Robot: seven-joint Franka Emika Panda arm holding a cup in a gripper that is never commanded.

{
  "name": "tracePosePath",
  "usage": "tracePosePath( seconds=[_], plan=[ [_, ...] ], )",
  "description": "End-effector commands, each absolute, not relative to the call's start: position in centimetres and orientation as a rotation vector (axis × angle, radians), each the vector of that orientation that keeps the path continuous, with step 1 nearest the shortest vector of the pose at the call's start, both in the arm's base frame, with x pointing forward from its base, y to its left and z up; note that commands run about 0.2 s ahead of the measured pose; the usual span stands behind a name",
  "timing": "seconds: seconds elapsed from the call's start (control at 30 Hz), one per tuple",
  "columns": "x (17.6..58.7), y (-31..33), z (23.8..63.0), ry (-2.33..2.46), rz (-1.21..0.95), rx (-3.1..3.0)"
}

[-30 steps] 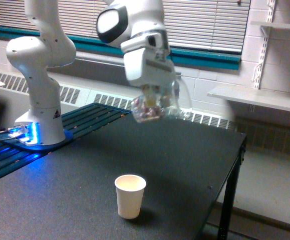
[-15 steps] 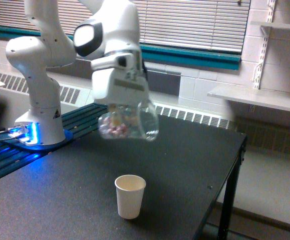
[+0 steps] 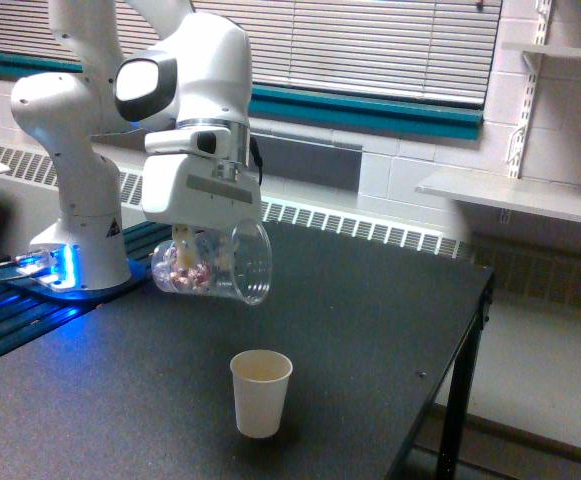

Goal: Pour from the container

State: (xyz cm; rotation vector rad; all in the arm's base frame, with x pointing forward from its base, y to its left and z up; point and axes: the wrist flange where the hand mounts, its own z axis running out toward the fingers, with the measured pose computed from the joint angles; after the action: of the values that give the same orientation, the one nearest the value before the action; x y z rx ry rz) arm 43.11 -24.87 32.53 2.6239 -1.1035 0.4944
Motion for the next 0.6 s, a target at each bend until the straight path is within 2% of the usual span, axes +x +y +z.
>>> tracePosePath(
  seconds=[0.03,0.3,0.6],
  plan=[
    [42.9,-23.9,30.9,-1.124,0.444,2.608],
    [42.2,-23.0,28.2,-1.092,0.350,2.602],
    [43.2,-22.2,27.4,-1.041,0.319,2.588]
  ],
)
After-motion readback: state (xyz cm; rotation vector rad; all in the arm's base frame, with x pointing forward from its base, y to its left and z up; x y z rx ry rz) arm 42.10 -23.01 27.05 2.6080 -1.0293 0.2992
